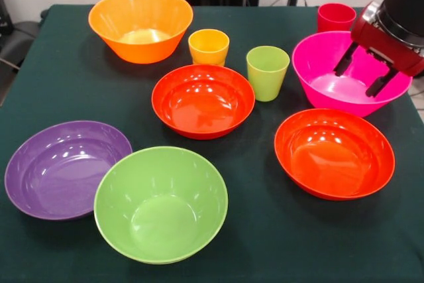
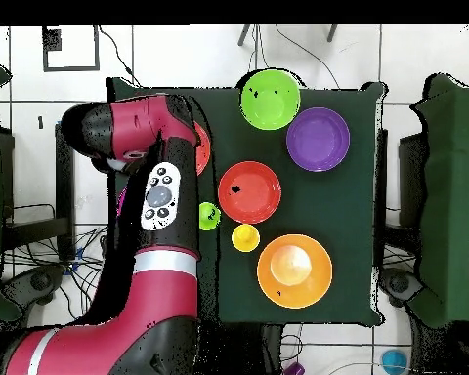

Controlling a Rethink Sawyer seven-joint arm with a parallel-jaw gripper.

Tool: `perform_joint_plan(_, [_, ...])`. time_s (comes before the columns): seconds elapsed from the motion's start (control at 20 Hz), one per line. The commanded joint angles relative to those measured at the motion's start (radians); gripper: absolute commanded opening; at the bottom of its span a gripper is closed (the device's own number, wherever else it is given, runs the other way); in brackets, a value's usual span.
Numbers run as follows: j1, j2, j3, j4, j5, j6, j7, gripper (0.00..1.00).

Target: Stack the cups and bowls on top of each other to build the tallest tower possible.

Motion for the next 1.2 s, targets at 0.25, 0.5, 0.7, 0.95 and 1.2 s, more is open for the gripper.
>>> perform_joint_plan(0.25, [0.062, 0.057, 0.03, 0.077, 0.053, -0.106, 0.253, 1.0])
perform_joint_plan(0.5, [0.082, 0.08, 0.007, 0.056, 0.081, -0.105, 0.263, 1.0])
perform_joint_plan(0.7, [0.097, 0.094, -0.01, 0.044, 0.101, -0.102, 0.267, 1.0])
perform_joint_plan(0.95, [0.108, 0.108, -0.028, 0.038, 0.118, -0.11, 0.264, 1.0])
perform_joint_plan(1.2, [0.108, 0.118, -0.045, 0.026, 0.133, -0.102, 0.251, 1.0])
